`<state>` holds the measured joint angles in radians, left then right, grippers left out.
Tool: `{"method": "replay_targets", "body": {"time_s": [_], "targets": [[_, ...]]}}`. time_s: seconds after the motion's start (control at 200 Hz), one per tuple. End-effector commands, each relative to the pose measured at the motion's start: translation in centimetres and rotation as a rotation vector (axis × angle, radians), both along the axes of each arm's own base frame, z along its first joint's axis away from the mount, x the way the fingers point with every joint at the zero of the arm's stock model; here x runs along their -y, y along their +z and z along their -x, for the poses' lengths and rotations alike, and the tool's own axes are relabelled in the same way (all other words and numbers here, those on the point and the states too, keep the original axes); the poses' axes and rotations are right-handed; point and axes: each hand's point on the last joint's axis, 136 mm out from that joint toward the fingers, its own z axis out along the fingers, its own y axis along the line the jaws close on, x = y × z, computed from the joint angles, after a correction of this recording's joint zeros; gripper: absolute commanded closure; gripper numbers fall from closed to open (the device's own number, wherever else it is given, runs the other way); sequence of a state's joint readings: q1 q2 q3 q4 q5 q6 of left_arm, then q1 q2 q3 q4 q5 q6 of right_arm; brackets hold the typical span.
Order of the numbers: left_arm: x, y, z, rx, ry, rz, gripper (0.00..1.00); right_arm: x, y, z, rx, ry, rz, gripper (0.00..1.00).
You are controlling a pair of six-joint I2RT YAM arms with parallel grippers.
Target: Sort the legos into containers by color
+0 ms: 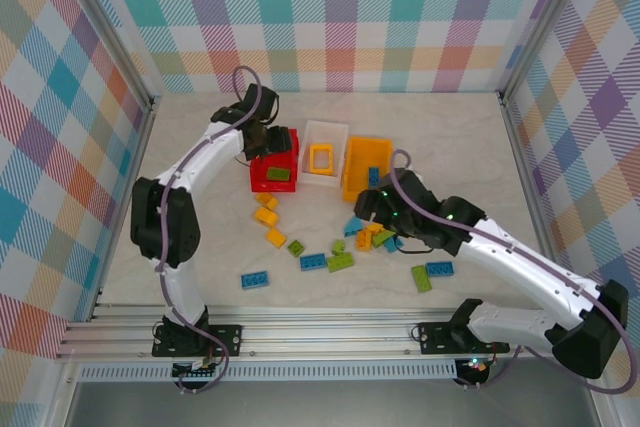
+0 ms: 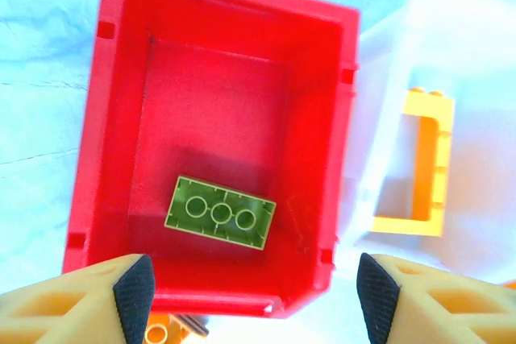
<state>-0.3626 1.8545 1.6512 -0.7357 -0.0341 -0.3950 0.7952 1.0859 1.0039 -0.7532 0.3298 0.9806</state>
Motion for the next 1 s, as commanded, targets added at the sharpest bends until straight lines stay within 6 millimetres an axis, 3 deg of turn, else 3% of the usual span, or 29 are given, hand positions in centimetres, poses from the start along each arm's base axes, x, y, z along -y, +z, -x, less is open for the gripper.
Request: {"method": "replay_targets", "body": {"time_s": [0.0,0.095,0.22,0.32,0.44,0.68,0.84,0.995], "targets": [[3.5,4.7,3.3,0.108,-0.087,0.087,0.31,8.6,-3.2,2.9,-0.153,-0.356,0.100,0.18],[9.0,5.4,8.2,0.161,-0.251,0.157,0.31,11.5,-6.2,4.6,-0.269,-0.526,0.008,0.20],[15.8,5.1,15.7,0.238,-0.462,0.258,0.29,12.8,-9.6,5.9,-0.413,-0.675,-0.140,0.18],[19.1,5.0,20.3,0.290,-0.556,0.332,0.29,13.1,-11.4,6.1,-0.484,-0.759,-0.225,0.16],[21.0,4.5,24.2,0.305,-0.614,0.358,0.29,13.1,-12.8,5.9,-0.529,-0.819,-0.286,0.14],[21.8,4.3,27.5,0.314,-0.664,0.358,0.30,13.3,-15.7,6.9,-0.626,-0.932,-0.326,0.18],[21.8,4.9,28.0,0.335,-0.667,0.373,0.30,14.2,-16.9,7.2,-0.631,-0.977,-0.313,0.28],[21.7,5.3,28.1,0.349,-0.664,0.373,0.30,14.8,-17.7,6.4,-0.600,-0.985,-0.316,0.44]]}}
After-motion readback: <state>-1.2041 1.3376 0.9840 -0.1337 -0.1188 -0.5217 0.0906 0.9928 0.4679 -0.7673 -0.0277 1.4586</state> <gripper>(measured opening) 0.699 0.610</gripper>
